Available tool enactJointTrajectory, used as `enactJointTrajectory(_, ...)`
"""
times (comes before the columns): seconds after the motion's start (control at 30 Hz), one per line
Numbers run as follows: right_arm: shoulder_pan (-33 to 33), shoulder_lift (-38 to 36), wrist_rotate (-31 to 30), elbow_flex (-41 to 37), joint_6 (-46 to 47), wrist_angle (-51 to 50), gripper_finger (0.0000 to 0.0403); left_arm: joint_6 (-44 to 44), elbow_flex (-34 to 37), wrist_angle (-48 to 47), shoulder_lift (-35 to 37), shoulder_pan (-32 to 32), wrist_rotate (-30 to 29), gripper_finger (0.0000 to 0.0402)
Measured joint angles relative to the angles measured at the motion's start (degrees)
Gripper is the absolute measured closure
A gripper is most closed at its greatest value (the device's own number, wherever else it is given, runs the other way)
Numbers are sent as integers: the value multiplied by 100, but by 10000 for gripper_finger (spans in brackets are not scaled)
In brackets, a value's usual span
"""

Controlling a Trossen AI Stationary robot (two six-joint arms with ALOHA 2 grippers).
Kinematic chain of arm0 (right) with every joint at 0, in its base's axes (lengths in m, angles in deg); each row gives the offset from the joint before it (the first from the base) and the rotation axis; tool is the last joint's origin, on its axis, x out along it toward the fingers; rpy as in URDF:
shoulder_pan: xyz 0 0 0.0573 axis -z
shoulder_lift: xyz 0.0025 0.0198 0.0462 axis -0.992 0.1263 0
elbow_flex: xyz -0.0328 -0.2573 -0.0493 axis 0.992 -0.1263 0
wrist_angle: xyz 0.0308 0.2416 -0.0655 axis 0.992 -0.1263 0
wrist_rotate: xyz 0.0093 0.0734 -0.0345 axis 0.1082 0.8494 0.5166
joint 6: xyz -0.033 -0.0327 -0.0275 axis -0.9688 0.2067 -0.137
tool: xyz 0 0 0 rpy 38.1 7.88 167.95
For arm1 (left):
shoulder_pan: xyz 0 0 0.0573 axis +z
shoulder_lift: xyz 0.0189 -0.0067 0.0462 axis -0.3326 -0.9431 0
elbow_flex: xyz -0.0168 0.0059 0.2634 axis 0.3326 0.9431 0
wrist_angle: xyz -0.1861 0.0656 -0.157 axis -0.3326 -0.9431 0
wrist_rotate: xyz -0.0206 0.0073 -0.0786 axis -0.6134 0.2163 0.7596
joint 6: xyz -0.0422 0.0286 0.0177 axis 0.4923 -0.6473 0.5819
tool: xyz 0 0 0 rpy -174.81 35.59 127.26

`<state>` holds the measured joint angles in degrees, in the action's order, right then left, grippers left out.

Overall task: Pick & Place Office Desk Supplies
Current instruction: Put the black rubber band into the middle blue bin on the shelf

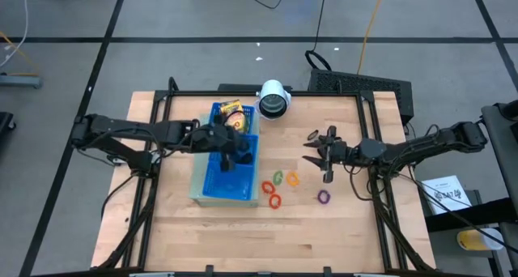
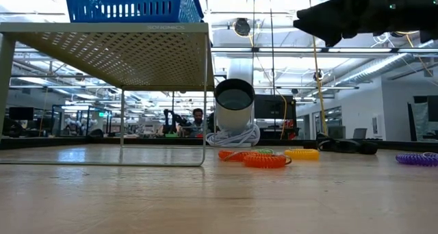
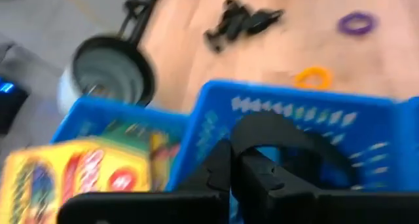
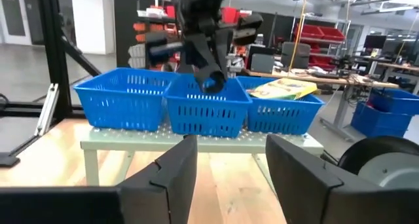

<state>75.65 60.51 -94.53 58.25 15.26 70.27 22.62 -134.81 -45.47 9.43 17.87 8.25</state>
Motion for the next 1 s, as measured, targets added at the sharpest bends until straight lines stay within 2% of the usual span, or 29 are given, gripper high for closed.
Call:
enactJointTrajectory(0.1, 0, 4, 0, -70, 2, 41, 238, 234, 0, -240, 1, 8, -272, 375)
enactJointTrajectory(0.27, -1, 4, 0, -115, 4, 80, 237, 313, 0, -269, 2, -1, -282, 372)
enactJointTrajectory(0.43, 0, 6, 0, -117, 4, 75, 238, 831, -2, -185, 2, 3, -278, 355)
enactJointTrajectory(0.6, 0, 6, 2, -117, 4, 70, 241, 1252, -2, -186, 2, 3, -192, 280)
enactJointTrajectory(0.8, 0, 6, 2, -117, 4, 70, 243, 1030, -2, -195, 2, 3, 444, 177)
enactJointTrajectory(1.0, 0, 6, 2, -117, 4, 68, 242, 1000, -30, -639, 92, 3, 602, 117)
